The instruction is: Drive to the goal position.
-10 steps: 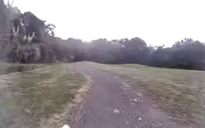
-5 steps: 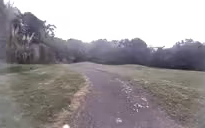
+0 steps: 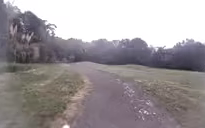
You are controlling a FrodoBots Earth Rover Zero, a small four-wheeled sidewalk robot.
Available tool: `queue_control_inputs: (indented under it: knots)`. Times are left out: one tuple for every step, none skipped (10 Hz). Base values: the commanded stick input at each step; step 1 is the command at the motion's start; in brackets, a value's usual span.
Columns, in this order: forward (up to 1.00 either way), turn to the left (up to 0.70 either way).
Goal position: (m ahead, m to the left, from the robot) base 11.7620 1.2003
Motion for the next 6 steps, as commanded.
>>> queue_control_inputs:
  knots:
    - [0.45,0.0]
    - [0.45,0.0]
    - [0.45,0.0]
    - [0.45,0.0]
    - [0.45,0.0]
    - [0.45,0.0]
